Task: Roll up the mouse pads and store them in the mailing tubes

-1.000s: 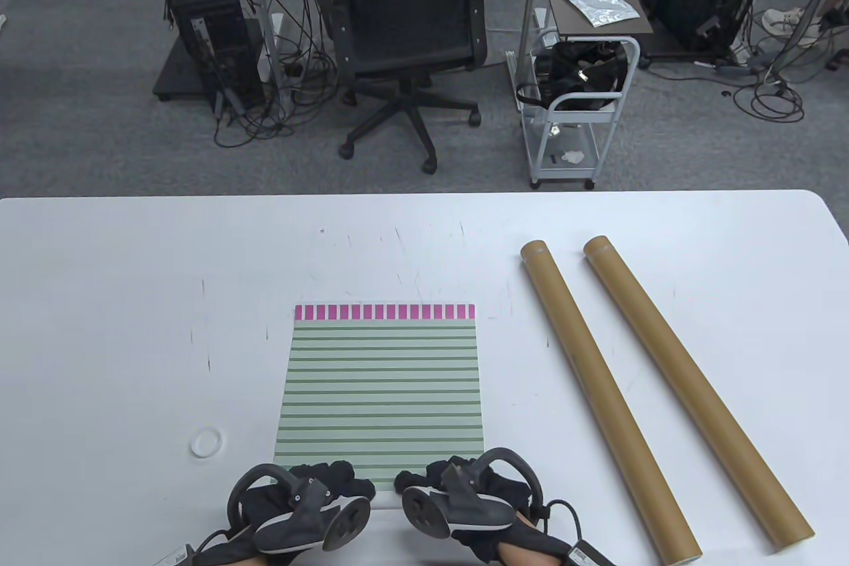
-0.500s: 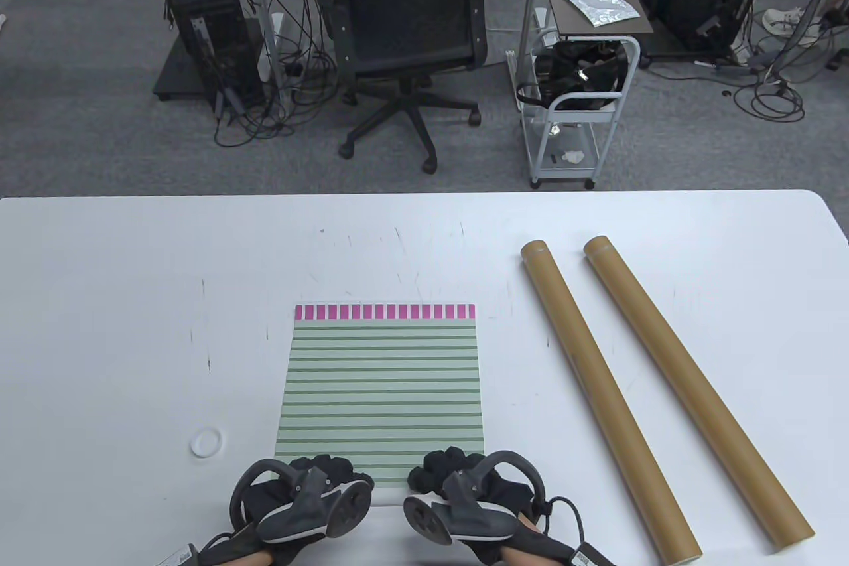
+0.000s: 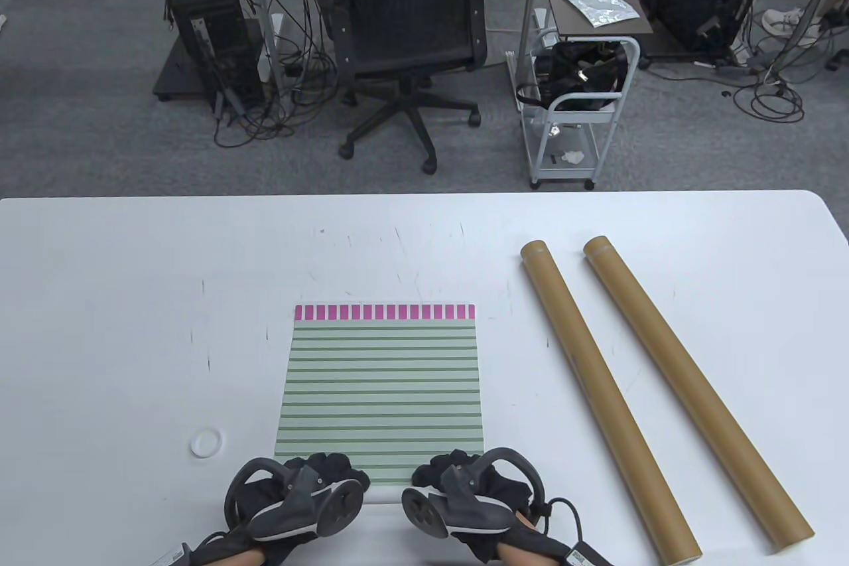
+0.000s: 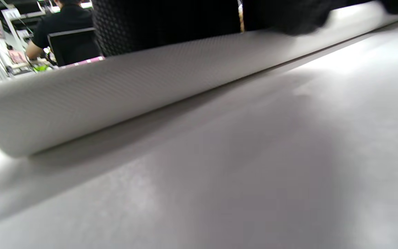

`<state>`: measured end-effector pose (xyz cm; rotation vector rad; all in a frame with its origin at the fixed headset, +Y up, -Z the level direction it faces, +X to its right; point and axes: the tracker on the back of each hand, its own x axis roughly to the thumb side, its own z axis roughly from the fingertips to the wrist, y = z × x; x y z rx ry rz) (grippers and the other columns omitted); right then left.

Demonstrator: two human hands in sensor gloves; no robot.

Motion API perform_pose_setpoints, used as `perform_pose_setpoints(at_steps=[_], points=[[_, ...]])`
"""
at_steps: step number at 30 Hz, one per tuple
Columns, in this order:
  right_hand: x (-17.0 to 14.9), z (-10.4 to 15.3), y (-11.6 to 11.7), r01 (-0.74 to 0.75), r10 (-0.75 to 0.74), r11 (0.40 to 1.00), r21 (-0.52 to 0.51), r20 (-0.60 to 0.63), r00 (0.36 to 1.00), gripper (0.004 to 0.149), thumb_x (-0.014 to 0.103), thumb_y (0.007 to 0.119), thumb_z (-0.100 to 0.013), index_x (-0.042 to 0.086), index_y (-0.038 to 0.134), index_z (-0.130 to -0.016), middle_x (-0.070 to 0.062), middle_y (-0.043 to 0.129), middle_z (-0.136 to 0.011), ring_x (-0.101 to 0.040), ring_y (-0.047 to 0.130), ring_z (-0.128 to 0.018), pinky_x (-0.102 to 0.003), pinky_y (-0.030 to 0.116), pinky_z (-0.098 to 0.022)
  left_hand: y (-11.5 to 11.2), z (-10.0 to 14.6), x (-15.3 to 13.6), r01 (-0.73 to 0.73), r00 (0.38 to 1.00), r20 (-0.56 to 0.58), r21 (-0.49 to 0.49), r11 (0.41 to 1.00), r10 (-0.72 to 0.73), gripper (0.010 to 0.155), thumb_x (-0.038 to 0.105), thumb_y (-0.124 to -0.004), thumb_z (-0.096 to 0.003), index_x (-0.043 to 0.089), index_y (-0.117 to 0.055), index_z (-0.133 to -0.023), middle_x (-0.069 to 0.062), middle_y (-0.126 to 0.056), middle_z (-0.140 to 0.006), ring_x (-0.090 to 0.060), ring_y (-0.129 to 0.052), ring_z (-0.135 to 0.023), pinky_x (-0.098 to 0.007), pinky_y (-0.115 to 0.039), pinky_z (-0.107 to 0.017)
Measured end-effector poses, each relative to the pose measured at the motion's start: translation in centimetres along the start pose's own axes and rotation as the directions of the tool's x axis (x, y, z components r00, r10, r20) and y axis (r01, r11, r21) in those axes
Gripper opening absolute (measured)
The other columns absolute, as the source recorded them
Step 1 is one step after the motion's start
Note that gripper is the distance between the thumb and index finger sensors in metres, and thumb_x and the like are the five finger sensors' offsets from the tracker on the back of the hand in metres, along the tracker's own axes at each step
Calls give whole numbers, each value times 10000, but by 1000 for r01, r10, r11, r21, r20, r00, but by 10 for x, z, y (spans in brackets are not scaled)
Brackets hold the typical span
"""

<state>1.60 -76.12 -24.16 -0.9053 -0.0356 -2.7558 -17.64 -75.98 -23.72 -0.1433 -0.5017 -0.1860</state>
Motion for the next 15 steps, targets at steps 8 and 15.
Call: perform_pose_setpoints(at_steps=[8, 15], points=[[-1, 0, 0, -2, 2, 1000, -1, -1, 1000, 460, 297, 670, -442, 266, 710, -900, 5, 856, -808, -186, 914, -612, -340, 818, -497, 0, 2, 7, 124, 992, -23, 76, 989, -122, 473, 518, -763, -398, 463, -740, -867, 178, -884, -832, -70, -947, -745, -264, -824, -638], [-1, 2, -1, 42, -44, 996, 77, 26, 999, 449, 285, 665, -440, 261, 719, -886, 8, 869, -781, -181, 922, -586, -340, 828, -481, 4, 1, 7, 55, 998, 18, 35, 998, -56, 432, 481, -737, -401, 455, -788, -829, 164, -937, -761, -62, -988, -674, -261, -849, -593]])
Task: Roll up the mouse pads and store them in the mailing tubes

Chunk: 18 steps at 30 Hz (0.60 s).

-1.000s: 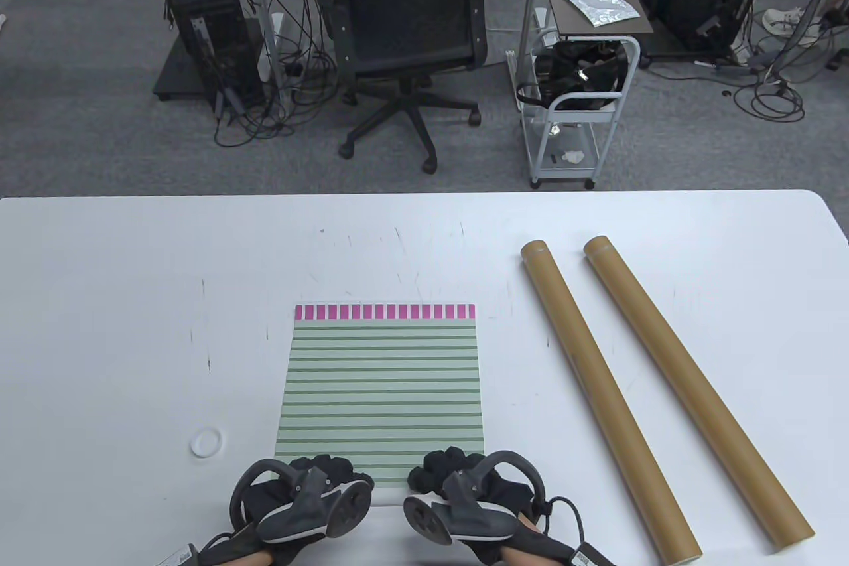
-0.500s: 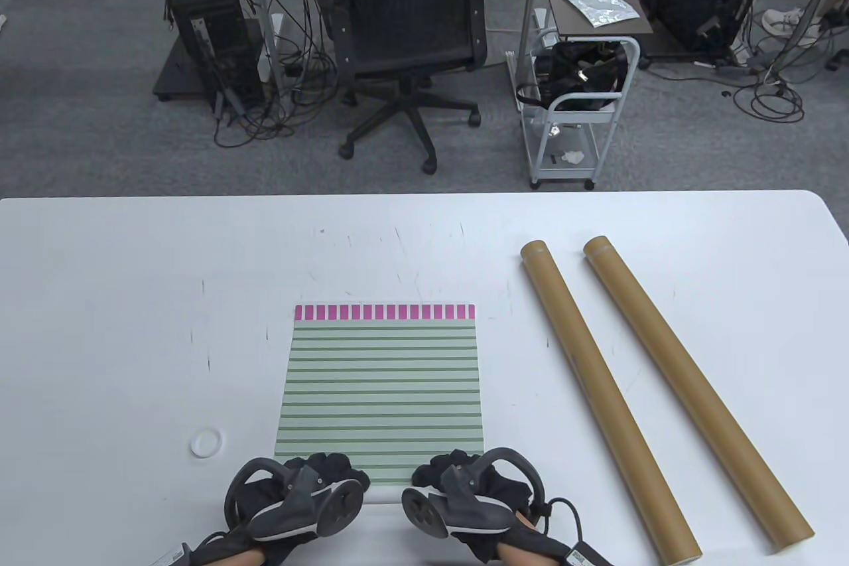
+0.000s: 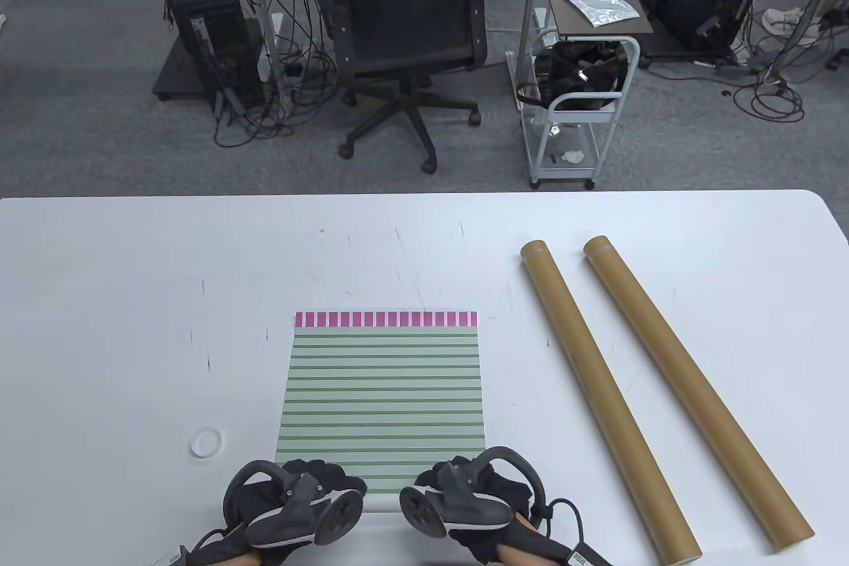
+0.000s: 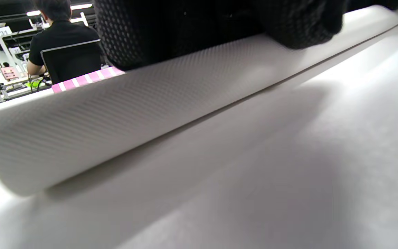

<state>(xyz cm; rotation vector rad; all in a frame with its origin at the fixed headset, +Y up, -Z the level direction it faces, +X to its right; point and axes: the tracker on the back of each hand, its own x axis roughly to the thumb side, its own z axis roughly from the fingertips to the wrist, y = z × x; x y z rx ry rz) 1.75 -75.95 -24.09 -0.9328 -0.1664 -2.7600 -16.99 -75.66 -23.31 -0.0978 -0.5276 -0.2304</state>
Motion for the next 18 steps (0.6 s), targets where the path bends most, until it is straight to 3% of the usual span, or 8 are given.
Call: perform_pose_setpoints(at_steps=[3, 5, 9, 12, 15, 18], points=[[-1, 2, 3, -13, 13, 1000, -26, -16, 1000, 461, 287, 651, -450, 275, 688, -909, 4, 825, -824, -193, 887, -643, -359, 798, -529, -2, -4, -5, -49, 998, -28, -30, 998, 48, 416, 457, -707, -419, 469, -787, -828, 167, -924, -784, -70, -975, -699, -269, -840, -610], [-1, 3, 2, -31, 31, 997, -67, -6, 1000, 472, 295, 655, -450, 359, 593, -914, 14, 655, -920, -190, 780, -715, -380, 731, -605, -4, -7, -7, -81, 996, -50, -50, 995, 79, 411, 444, -689, -426, 476, -786, -824, 174, -903, -805, -80, -960, -715, -269, -840, -608], [2, 2, -1, -16, 17, 999, -43, 7, 1000, 429, 278, 687, -462, 302, 643, -888, 36, 759, -835, -151, 849, -616, -341, 786, -531, -8, -9, -9, -59, 995, -88, -42, 997, 55, 412, 447, -646, -433, 518, -761, -821, 221, -862, -817, -61, -944, -698, -196, -856, -546], [-3, 2, 3, 68, -68, 998, 0, 8, 998, 559, 440, 736, -413, 280, 618, -935, 2, 737, -891, -193, 827, -684, -378, 760, -577, -9, -8, -6, -18, 996, -88, -38, 999, 14, 429, 436, -634, -441, 510, -714, -856, 209, -841, -842, -64, -945, -696, -189, -861, -533], [-1, -1, 5, -9, 9, 1000, -20, -2, 1000, 551, 388, 775, -407, 309, 595, -922, 36, 740, -885, -165, 832, -686, -373, 763, -588, -8, -6, -6, -21, 997, -74, -38, 999, 18, 469, 433, -646, -449, 568, -577, -892, 153, -704, -975, -75, -948, -711, -192, -869, -536], [-1, -1, 5, 0, 0, 1000, -28, -8, 1000, 525, 373, 758, -417, 310, 617, -919, 38, 766, -880, -171, 848, -687, -372, 771, -582, -7, -3, -2, 31, 999, -42, -15, 999, -32, 426, 428, -657, -460, 524, -648, -875, 178, -734, -973, -93, -951, -746, -216, -871, -558]])
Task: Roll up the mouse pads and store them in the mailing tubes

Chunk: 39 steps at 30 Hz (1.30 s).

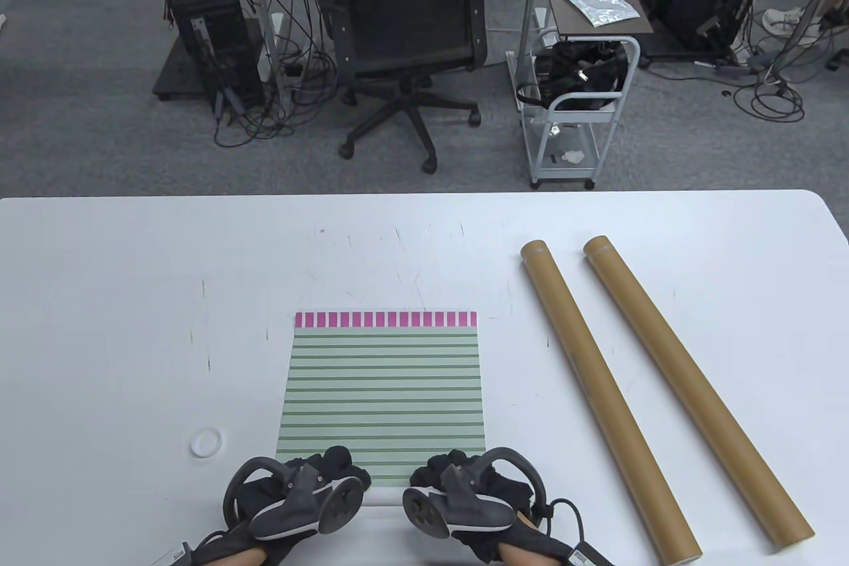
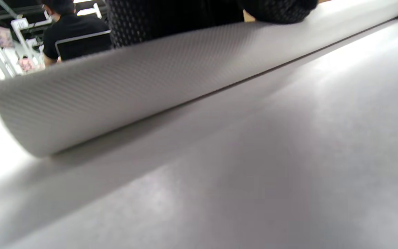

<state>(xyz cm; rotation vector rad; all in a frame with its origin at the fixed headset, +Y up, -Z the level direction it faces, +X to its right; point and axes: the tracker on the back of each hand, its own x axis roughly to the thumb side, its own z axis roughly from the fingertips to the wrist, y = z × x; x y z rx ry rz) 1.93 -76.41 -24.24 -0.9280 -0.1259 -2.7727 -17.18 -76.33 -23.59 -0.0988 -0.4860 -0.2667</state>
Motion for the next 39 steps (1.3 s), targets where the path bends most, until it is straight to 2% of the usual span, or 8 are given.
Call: perform_pose_setpoints(at_steps=[5, 16, 18, 22, 27, 30, 33, 39], points=[[-4, -2, 1, 35, -35, 999, -10, -25, 999, 508, 339, 718, -429, 288, 640, -928, 20, 797, -875, -195, 882, -679, -364, 790, -553, 5, 6, 6, 121, 992, 36, 42, 992, -123, 544, 566, -730, -380, 458, -717, -912, 209, -706, -1030, -119, -651, -1051, -273, -728, -710], [-6, -1, -5, 98, -98, 995, 24, -10, 995, 478, 297, 691, -430, 252, 699, -906, 5, 866, -796, -181, 934, -590, -347, 830, -490, 4, 4, 0, 3, 1000, 17, 25, 1000, -3, 496, 508, -753, -392, 407, -739, -878, 154, -932, -800, -96, -982, -686, -187, -868, -490], [-7, -1, -3, 98, -97, 995, 29, -12, 995, 477, 295, 677, -435, 269, 685, -911, 13, 856, -800, -178, 928, -591, -344, 828, -490, 1, 4, 1, 42, 999, 16, 31, 999, -42, 581, 512, -730, -397, 421, -553, -944, 178, -888, -820, -74, -976, -684, -154, -866, -483], [-9, 0, 1, 111, -110, 992, 53, -25, 994, 483, 289, 628, -462, 319, 612, -944, 35, 763, -875, -194, 879, -633, -362, 794, -523, -1, 1, 2, 42, 999, 10, 9, 999, -42, 464, 471, -679, -425, 476, -676, -889, 166, -862, -869, -96, -956, -730, -175, -852, -521], [-2, 5, -3, -81, 80, 995, -53, -25, 996, 491, 348, 633, -468, 328, 632, -959, -24, 598, -1025, -255, 743, -835, -480, 660, -672, -4, -6, -6, -20, 999, -42, -45, 999, 18, 456, 444, -611, -452, 492, -692, -898, 168, -763, -961, -106, -854, -870, -253, -802, -637], [3, 8, -8, -155, 155, 982, -109, -9, 988, 510, 379, 670, -450, 323, 607, -953, 30, 711, -921, -178, 831, -720, -419, 728, -628, -6, -8, -8, -55, 997, -58, -62, 997, 51, 452, 439, -612, -453, 490, -698, -893, 163, -718, -995, -113, -808, -918, -283, -769, -687], [3, 7, -3, -67, 67, 997, -49, 8, 998, 580, 454, 724, -408, 278, 621, -952, 11, 774, -884, -189, 870, -683, -419, 759, -594, -7, -8, -9, -64, 996, -67, -52, 997, 60, 450, 439, -622, -454, 485, -709, -893, 162, -786, -921, -114, -865, -825, -255, -803, -641], [-3, 2, -3, -4, 4, 999, -41, -19, 1000, 523, 394, 742, -419, 299, 662, -927, 30, 817, -856, -182, 900, -666, -380, 797, -547, -4, 1, 0, 73, 997, -23, 35, 997, -73, 494, 450, -627, -467, 408, -557, -954, 104, -734, -962, -132, -944, -788, -245, -872, -598]])
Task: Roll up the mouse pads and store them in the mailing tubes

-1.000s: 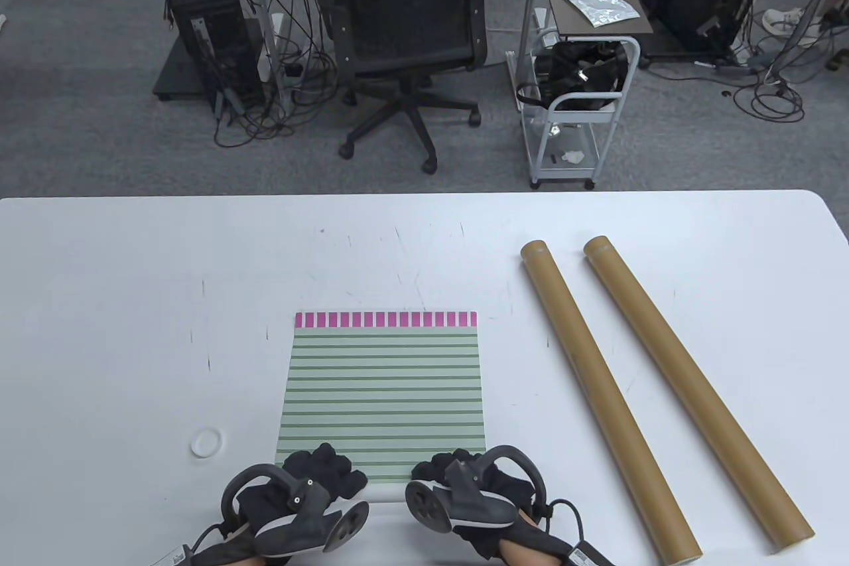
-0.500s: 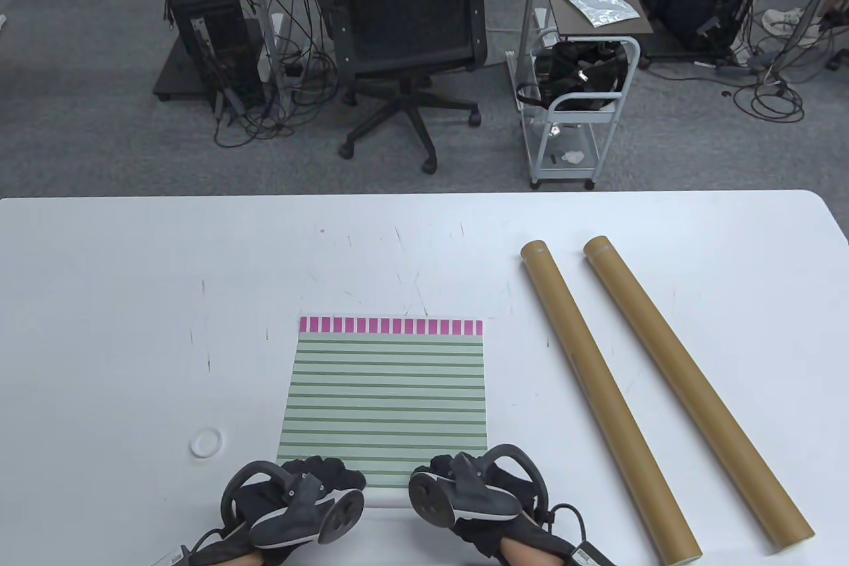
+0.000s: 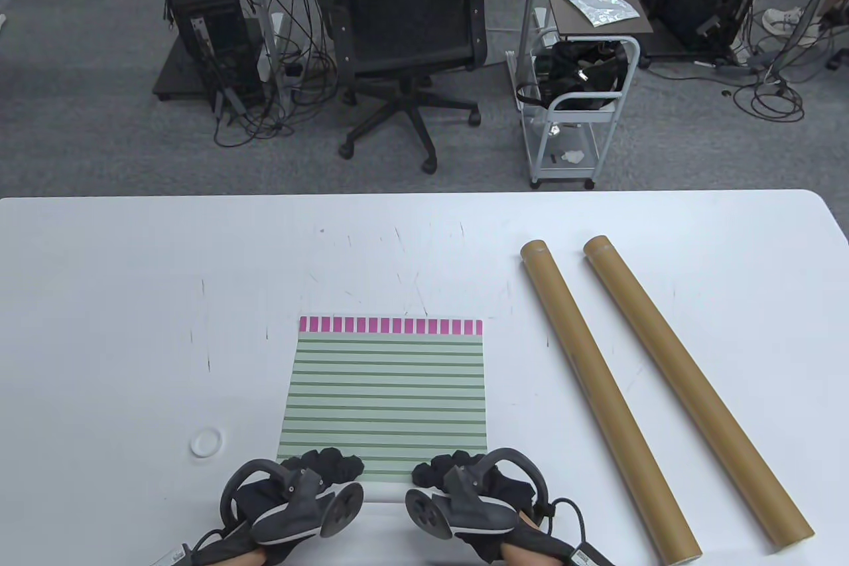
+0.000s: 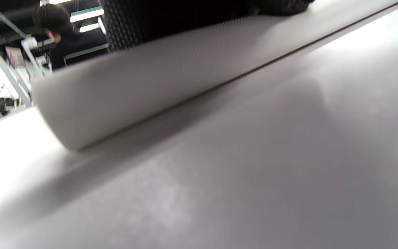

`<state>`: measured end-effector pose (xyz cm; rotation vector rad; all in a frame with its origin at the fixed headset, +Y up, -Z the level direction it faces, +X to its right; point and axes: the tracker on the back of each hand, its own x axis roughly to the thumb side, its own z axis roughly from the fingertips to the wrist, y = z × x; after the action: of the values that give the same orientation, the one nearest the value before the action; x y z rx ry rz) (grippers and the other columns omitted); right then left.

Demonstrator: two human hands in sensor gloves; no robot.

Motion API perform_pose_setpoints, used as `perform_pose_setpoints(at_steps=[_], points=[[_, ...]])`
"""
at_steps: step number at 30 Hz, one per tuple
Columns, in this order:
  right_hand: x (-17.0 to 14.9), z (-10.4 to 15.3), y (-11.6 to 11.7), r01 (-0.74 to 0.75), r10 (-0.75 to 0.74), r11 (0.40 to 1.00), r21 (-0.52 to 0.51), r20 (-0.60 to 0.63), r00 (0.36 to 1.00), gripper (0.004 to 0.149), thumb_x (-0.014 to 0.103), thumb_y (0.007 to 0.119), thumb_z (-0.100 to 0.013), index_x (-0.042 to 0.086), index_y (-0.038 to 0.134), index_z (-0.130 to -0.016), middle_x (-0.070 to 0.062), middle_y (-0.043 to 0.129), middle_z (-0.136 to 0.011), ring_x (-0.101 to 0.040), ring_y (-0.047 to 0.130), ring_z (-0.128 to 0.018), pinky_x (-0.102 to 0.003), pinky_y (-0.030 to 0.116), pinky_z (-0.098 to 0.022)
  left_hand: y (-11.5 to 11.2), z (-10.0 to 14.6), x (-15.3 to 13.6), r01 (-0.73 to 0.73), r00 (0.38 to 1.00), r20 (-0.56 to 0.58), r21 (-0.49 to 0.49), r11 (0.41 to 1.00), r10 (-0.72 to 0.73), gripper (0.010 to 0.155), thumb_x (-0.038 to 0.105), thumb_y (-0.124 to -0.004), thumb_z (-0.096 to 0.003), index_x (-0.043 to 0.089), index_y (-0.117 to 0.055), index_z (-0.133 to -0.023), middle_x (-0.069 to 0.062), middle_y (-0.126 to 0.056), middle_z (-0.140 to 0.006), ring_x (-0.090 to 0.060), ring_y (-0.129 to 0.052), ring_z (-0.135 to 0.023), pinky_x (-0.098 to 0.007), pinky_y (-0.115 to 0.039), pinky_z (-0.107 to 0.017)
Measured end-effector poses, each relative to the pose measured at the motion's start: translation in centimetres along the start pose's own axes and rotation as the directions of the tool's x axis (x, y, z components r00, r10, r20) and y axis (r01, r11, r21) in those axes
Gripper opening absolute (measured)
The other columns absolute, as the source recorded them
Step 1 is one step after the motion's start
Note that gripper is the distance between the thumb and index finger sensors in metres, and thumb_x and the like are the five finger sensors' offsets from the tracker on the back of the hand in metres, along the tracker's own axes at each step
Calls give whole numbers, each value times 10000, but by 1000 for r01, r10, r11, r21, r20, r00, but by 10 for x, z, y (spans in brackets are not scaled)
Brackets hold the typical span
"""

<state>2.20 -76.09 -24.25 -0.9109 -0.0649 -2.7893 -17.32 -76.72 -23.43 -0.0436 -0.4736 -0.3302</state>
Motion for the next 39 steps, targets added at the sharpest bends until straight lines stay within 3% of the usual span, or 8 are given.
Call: perform_pose_setpoints(at_steps=[7, 9, 20, 22, 27, 29, 33, 39], points=[[-3, 0, 2, 14, -13, 1000, 11, -34, 999, 504, 386, 690, -440, 308, 683, -938, 2, 774, -915, -228, 865, -725, -370, 812, -526, 6, 3, 1, 55, 998, 11, 31, 998, -55, 522, 508, -764, -391, 415, -716, -903, 129, -762, -969, -145, -846, -909, -319, -774, -719], [-6, 0, 2, 19, -18, 1000, 19, -38, 999, 505, 391, 666, -448, 318, 681, -947, -30, 682, -974, -244, 805, -776, -384, 792, -551, 7, 2, 2, 61, 998, 7, 32, 998, -61, 504, 507, -754, -391, 420, -734, -888, 142, -813, -911, -117, -885, -851, -298, -795, -699], [-8, -3, -3, 87, -86, 992, 90, -14, 996, 496, 325, 662, -440, 286, 717, -931, 17, 842, -819, -197, 910, -622, -354, 822, -503, 14, 4, -2, -16, 999, 32, 10, 1000, 16, 540, 473, -759, -383, 406, -660, -910, 154, -955, -760, -94, -1043, -646, -192, -928, -456], [-9, -2, -3, 91, -89, 993, 76, -21, 996, 495, 321, 662, -442, 279, 711, -932, 22, 848, -813, -196, 916, -619, -351, 824, -501, 14, 3, -1, -9, 999, 34, 5, 1000, 9, 446, 455, -753, -392, 453, -730, -838, 149, -966, -763, -105, -1050, -648, -197, -935, -449], [-8, 1, -1, 78, -77, 996, 30, -35, 996, 459, 344, 669, -458, 331, 646, -916, 27, 729, -938, -227, 855, -746, -368, 799, -547, 13, 0, -4, -85, 996, 6, -32, 996, 86, 426, 438, -746, -410, 412, -796, -833, 132, -954, -810, -137, -1020, -716, -237, -908, -504], [-8, 1, -5, 63, -62, 998, 7, -45, 997, 448, 358, 702, -448, 325, 712, -895, 6, 661, -960, -240, 775, -778, -422, 725, -625, 12, 1, -6, -114, 994, -8, -26, 993, 113, 422, 431, -741, -412, 404, -806, -828, 147, -773, -962, -141, -826, -897, -252, -825, -595], [-10, 1, -2, 70, -68, 996, 48, -36, 997, 478, 400, 705, -441, 292, 735, -905, 11, 787, -856, -195, 873, -650, -386, 796, -548, 12, -3, -6, -111, 994, -30, -44, 993, 109, 430, 425, -726, -401, 398, -819, -820, 118, -897, -799, -119, -932, -677, -208, -855, -467], [-16, -4, -1, 106, -101, 990, 94, -54, 993, 519, 383, 738, -426, 288, 705, -935, 19, 813, -871, -198, 893, -678, -367, 797, -548, 9, -7, -13, -145, 988, -67, -69, 987, 141, 432, 430, -695, -419, 390, -790, -839, 127, -901, -800, -97, -945, -679, -183, -862, -480]])
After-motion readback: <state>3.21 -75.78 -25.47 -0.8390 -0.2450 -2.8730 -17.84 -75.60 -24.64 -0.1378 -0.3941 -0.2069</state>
